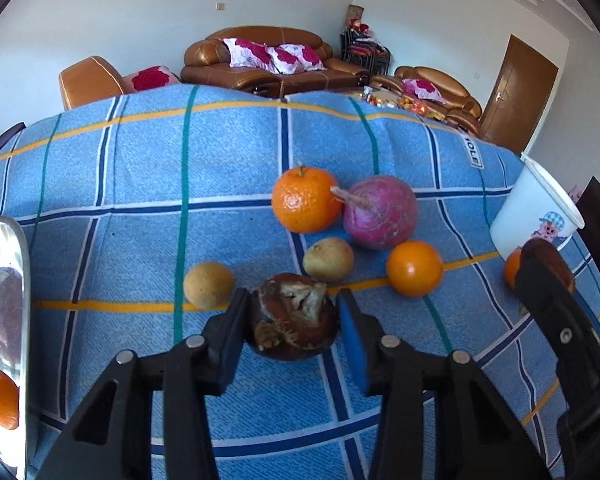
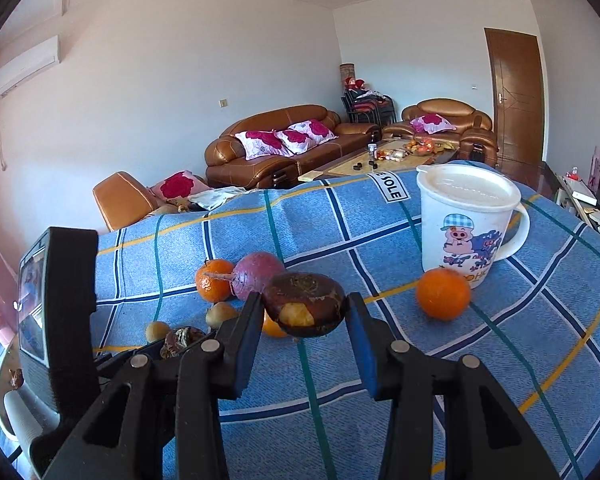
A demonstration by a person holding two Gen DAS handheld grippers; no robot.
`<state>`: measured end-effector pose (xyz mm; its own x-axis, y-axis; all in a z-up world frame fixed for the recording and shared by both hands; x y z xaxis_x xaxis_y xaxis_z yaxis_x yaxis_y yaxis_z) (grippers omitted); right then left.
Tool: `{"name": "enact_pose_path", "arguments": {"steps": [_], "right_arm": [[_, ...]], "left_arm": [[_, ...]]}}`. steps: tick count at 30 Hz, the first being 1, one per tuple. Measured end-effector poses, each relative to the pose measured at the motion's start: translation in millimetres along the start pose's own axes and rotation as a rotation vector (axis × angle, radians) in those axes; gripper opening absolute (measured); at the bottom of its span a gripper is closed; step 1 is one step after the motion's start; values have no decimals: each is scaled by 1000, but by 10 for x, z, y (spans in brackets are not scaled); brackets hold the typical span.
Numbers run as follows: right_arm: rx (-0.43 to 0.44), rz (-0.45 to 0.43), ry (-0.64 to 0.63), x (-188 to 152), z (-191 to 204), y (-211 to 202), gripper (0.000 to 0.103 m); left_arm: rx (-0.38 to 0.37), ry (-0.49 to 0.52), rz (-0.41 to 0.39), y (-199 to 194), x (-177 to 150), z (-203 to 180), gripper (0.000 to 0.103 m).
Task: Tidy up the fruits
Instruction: 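Grasp a dark brown fruit with the left tool, then carry the brown fruit in the left tool while the right tool carries its brown fruit to the plate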
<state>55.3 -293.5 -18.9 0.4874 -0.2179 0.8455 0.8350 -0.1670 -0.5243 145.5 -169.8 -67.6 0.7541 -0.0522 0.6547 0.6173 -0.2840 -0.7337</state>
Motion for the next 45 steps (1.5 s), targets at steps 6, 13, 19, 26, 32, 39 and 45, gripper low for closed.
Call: {"name": "enact_pose_path", "arguments": {"steps": [6,13,19,26,32,39,45], "right_arm": [[-48,-14,20,9,-109,0,45],[-116,-63,-20,39,-102,-74,45],[-124,-82,-42,27,-58,-121,45],[-131,-96,-58,-19,-1,-221,45],[-135,-104,-71,-78,47,-334,45],[-136,-128,-111,-150,150,-486,45],[-136,-134,-120,-191,192,-569,45]], "left_arm": [[7,73,-209,-468,-54,-95,46],[44,152,-338,-841,-173,-118,46],[52,159,-352,-933,-240,-99,46],[62,153,-350,-1018,-349,-27,46],[64,156,-356,-1101,-415,29,46],[67,155,-362,-1170,-469,88,46],[68,149,-367,-1235,-522,157,46]]}}
Point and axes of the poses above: each gripper's, at about its wrist camera, not at the fingertips, and y roughly the way its jaws point, z to its left, x to its top, the point moved 3 cm from there along y, roughly the way its jaws point, and after that the axes turned 4 degrees about -y, right-handed, at the moved point
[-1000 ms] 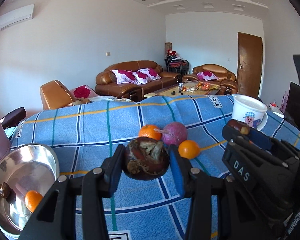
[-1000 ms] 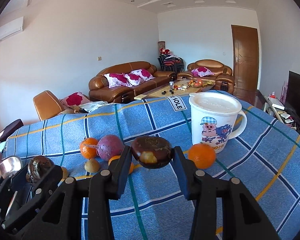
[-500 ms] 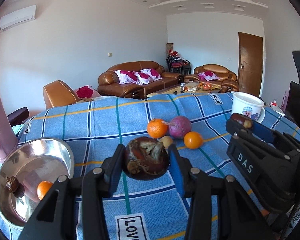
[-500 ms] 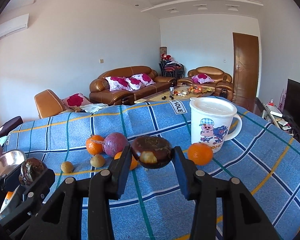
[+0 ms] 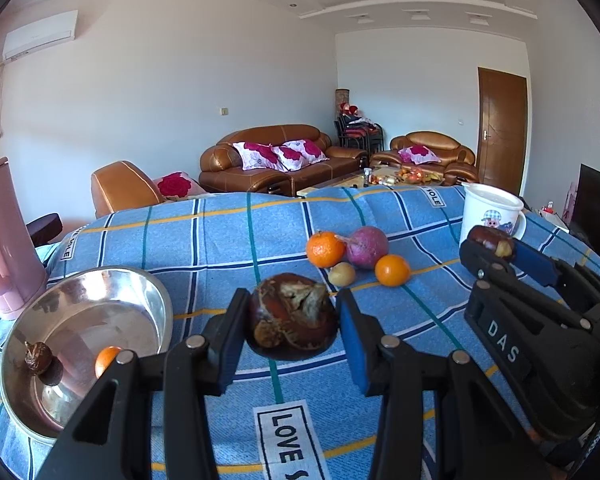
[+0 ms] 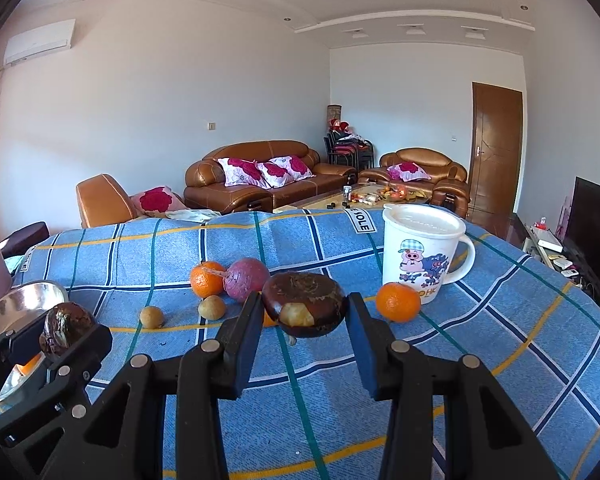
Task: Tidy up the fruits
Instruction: 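Carry the brown fruit in the left tool while the right tool carries its brown fruit to the plate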
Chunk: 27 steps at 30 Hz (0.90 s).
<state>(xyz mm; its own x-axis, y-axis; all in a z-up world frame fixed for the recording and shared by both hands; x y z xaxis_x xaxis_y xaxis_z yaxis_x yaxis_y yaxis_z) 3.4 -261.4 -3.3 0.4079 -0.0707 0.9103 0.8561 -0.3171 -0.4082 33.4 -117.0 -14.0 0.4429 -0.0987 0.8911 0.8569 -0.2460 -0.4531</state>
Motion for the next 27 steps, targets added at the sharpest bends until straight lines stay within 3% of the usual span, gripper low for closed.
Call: {"name": "enact_pose_path", "arguments": {"steps": [27], "right_arm": [[103,1,-53,-77,568,-228,45]], "left_arm": [[52,-38,-2,-266,-106,584,46]]}}
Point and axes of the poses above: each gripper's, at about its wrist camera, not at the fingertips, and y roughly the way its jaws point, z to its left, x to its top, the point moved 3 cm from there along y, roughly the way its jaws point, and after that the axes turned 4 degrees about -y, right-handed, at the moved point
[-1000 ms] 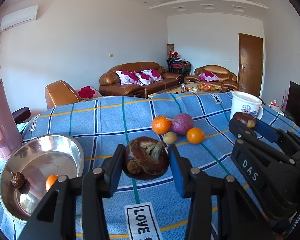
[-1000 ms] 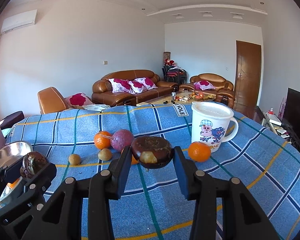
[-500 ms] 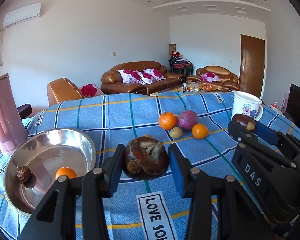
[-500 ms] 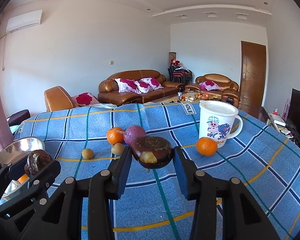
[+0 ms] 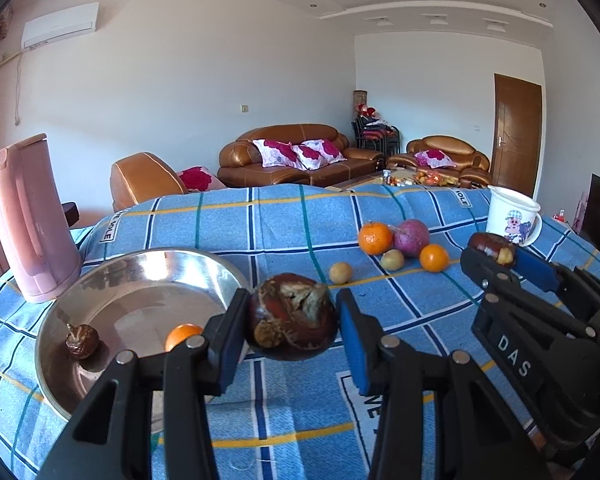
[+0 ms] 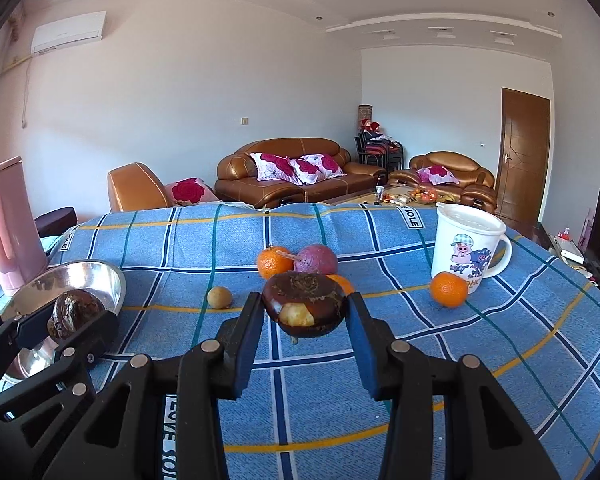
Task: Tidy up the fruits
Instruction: 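Carry the brown fruit in the left tool while the right tool carries its brown fruit to the plate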
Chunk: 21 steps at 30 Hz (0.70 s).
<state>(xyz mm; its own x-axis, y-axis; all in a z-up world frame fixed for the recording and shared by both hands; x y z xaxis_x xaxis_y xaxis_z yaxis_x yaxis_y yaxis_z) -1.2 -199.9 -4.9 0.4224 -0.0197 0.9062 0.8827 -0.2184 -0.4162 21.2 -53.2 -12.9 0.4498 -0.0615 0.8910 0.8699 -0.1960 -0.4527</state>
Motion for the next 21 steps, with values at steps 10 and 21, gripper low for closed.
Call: {"name": "enact_pose_path", "arguments": {"steps": [10,21], "right_arm": [[46,5,-10,7,318,6,45],[96,7,-43,25,757,9,45]], "left_arm": [[41,-23,-10,-38,4,368,46],[96,-67,-10,-26,11,817,46]]}}
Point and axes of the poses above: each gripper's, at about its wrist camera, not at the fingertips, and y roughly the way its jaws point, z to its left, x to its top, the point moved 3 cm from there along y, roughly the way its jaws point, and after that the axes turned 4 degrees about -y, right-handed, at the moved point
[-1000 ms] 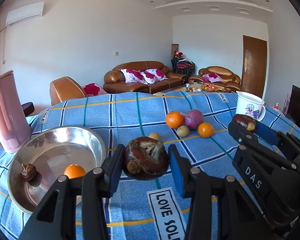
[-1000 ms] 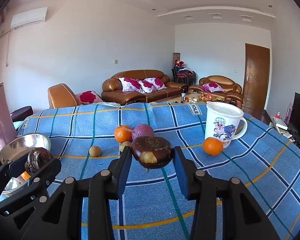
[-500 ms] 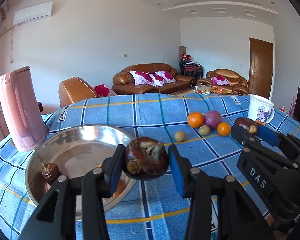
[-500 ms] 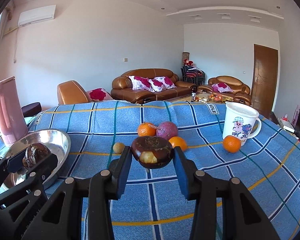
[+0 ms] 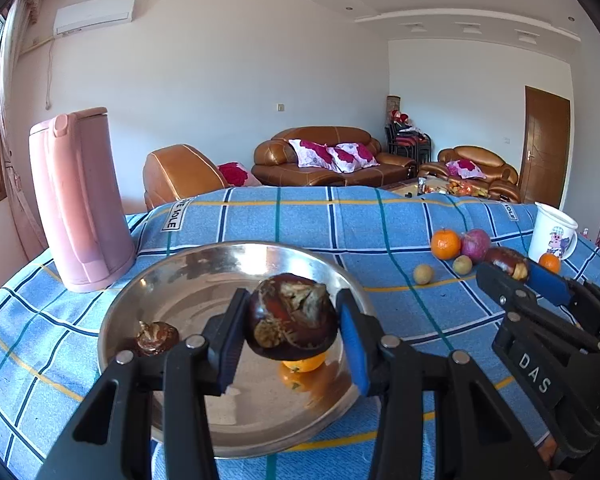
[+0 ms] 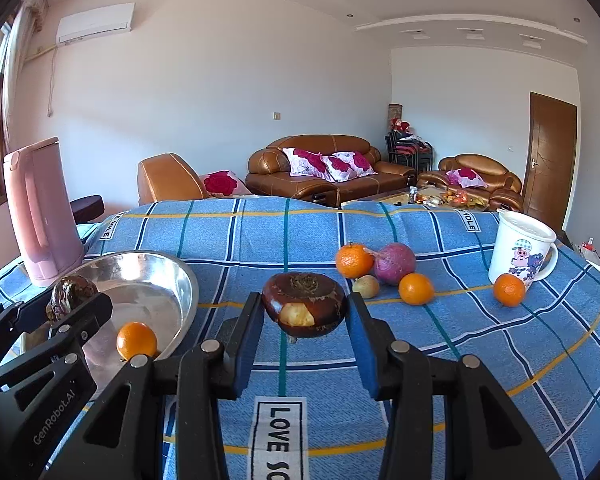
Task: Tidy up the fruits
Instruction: 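Carry the brown fruit in the left tool while the right tool carries its brown fruit to the plate, then open the left tool over the plate while the right tool releases its brown fruit there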
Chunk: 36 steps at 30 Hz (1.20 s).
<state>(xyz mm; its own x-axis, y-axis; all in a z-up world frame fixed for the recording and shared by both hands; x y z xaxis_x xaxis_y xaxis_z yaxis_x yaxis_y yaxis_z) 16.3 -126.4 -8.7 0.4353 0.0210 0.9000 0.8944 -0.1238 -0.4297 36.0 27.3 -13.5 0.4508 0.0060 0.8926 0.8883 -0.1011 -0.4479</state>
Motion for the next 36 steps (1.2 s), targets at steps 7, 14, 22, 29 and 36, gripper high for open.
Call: {"name": "enact_pose_path", "arguments": {"steps": [7,14,22,29,36], "right_arm": [[41,10,-19,38,294,67,45],[75,25,-31,74,549,155,45],[91,29,-55,112,822,240,45],[86,35,-68,144,979,321,45],[87,70,-67,176,1074,452,45]], "left_arm": [[27,-14,-3,15,16,238,46],[58,-42,0,49,29,520,46],[100,-72,6,107,59,765,46],[123,-121,44,195,46,926,46],[132,-113,72,275,49,949,46]]}}
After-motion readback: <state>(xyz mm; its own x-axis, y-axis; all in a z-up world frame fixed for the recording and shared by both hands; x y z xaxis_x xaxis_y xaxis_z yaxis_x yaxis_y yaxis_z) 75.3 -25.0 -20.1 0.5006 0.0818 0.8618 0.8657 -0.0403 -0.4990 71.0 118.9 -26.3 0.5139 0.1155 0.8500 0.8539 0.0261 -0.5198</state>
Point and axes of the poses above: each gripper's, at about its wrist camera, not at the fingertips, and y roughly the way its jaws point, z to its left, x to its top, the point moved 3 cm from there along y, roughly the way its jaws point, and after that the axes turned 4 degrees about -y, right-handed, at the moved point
